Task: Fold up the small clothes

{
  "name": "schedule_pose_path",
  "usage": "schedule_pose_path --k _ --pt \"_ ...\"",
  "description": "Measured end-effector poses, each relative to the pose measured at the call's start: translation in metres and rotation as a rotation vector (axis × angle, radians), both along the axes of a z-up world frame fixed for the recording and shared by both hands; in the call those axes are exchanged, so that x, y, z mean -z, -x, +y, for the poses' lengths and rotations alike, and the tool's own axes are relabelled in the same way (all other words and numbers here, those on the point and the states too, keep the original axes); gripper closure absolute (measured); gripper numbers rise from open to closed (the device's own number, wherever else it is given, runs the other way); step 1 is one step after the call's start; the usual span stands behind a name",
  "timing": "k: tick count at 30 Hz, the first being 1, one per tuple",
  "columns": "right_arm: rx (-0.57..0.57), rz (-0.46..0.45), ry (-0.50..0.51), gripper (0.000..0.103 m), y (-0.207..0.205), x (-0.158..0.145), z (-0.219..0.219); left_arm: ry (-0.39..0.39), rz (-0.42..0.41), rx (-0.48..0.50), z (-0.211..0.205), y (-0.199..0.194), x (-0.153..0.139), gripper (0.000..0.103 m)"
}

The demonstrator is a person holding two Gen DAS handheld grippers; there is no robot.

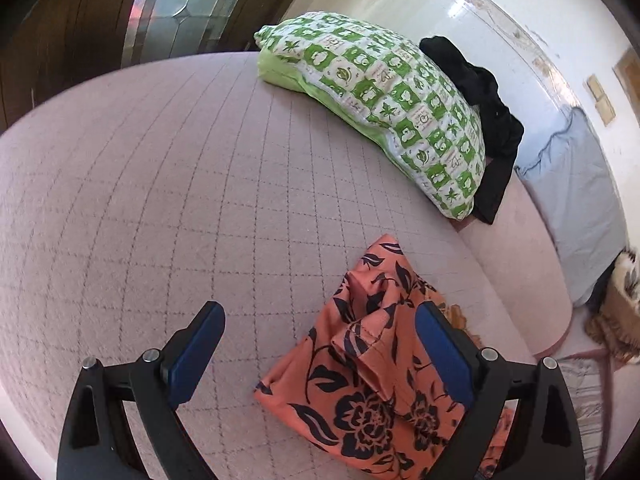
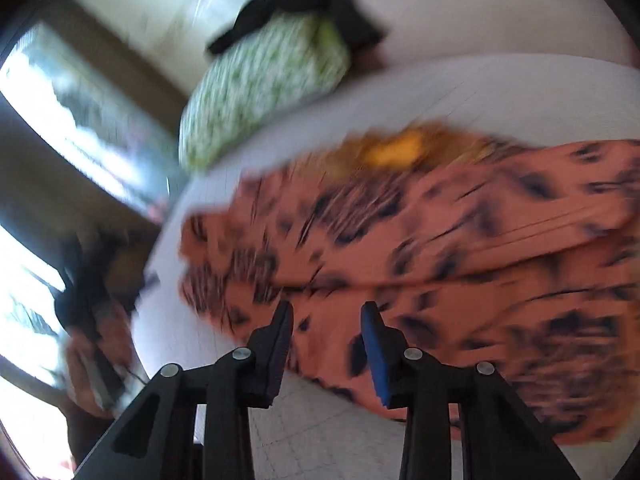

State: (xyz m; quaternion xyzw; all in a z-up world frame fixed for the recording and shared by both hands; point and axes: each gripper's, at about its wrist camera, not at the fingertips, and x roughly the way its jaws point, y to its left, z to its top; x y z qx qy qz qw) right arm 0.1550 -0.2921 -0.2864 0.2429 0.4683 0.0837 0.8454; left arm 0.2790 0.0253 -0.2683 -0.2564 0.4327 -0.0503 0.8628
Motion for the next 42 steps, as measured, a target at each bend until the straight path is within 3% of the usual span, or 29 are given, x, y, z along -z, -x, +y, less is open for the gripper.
schedule_pose_path --k 5,8,12,14,16,20,23,27,31,33,35,37,40,42 --pt "-0.164 0.082 0.005 0.066 -0.067 0.030 0.069 0.046 0.022 -0.021 0.010 -0.013 0.008 0.008" --pt "-0.150 0.088 0.038 0.066 -0.121 0.027 0.076 0.086 0.032 -0.036 0.015 -0.021 0.009 0.008" --pt "0.148 -0.095 0.050 0.065 -0.186 -0.008 0.022 0.085 0.022 -0.002 0.007 -0.029 0.002 0.008" --pt "0.333 -0.141 -0.055 0.063 -0.195 -0.018 -0.021 0.087 0.029 0.014 0.004 -0.031 0.003 0.008" --pt "0.372 -0.152 -0.141 0.064 -0.189 -0.025 -0.045 0.099 0.047 0.034 0.000 -0.033 0.006 0.008" --pt "0.268 -0.162 0.030 0.064 -0.139 -0.038 -0.045 0.074 0.094 0.070 -0.013 -0.034 0.013 0.008" --pt "0.276 -0.117 0.069 0.064 -0.090 -0.031 -0.060 0.033 0.110 0.100 -0.028 -0.029 0.017 0.007" --pt "0.388 -0.096 0.125 0.064 -0.011 -0.025 -0.085 -0.097 0.082 0.158 -0.057 -0.020 0.015 0.007" --pt "0.491 -0.032 0.052 0.064 0.040 -0.003 -0.108 -0.219 0.052 0.254 -0.091 -0.011 0.014 0.007" --pt "0.515 0.002 0.018 0.064 0.050 0.009 -0.116 -0.223 0.072 0.283 -0.101 -0.011 0.019 0.007" --pt "0.513 0.134 -0.025 0.064 0.051 0.035 -0.125 -0.236 0.103 0.285 -0.107 -0.013 0.027 0.007" --pt "0.503 0.112 -0.048 0.064 0.057 0.040 -0.126 -0.325 0.146 0.275 -0.112 -0.018 0.040 0.007" --pt "0.443 0.118 0.009 0.064 0.057 0.035 -0.123 -0.477 0.194 0.264 -0.119 -0.023 0.053 0.007" --pt "0.447 0.102 0.003 0.064 0.059 0.033 -0.124 -0.459 0.178 0.255 -0.119 -0.020 0.048 0.007"
